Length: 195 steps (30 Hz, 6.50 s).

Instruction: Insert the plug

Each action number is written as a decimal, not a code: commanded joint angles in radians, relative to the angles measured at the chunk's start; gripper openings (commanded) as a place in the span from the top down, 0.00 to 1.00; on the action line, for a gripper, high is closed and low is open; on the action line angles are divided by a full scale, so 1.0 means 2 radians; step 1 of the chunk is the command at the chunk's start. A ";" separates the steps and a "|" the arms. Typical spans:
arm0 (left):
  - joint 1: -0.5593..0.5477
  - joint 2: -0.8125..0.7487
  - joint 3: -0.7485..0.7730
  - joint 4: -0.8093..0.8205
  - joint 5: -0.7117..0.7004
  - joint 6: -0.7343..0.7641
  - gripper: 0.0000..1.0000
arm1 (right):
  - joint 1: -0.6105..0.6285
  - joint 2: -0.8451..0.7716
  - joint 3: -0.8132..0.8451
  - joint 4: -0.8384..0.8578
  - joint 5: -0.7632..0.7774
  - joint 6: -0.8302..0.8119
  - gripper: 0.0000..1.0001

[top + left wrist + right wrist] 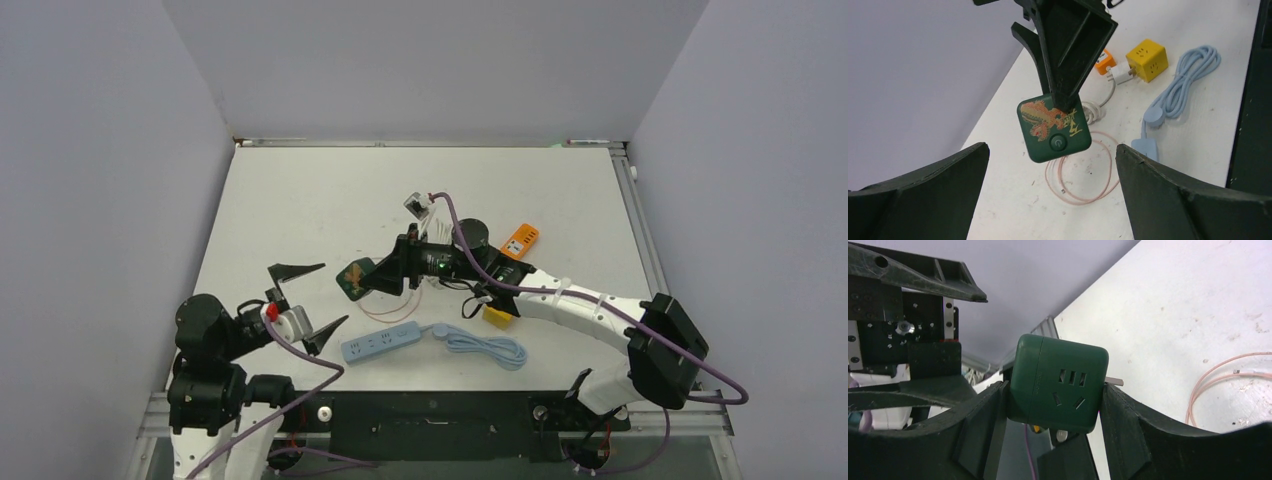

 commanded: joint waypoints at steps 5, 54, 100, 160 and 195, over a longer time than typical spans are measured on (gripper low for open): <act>0.000 0.045 0.002 0.098 -0.004 -0.138 0.04 | 0.032 -0.030 -0.025 0.190 0.127 0.076 0.74; -0.153 0.242 0.151 -0.168 0.100 0.001 1.00 | 0.064 -0.130 0.090 -0.242 -0.045 -0.433 0.10; -0.166 0.206 0.031 -0.152 -0.160 -0.011 0.01 | 0.131 -0.134 0.008 -0.301 0.431 -0.167 0.95; -0.162 0.335 -0.081 -0.100 -0.199 0.193 0.67 | 0.078 -0.100 -0.127 -0.235 0.512 -0.078 0.95; -0.054 0.335 0.046 -0.137 -0.110 0.040 0.35 | 0.334 -0.011 -0.255 0.273 0.721 -0.219 0.95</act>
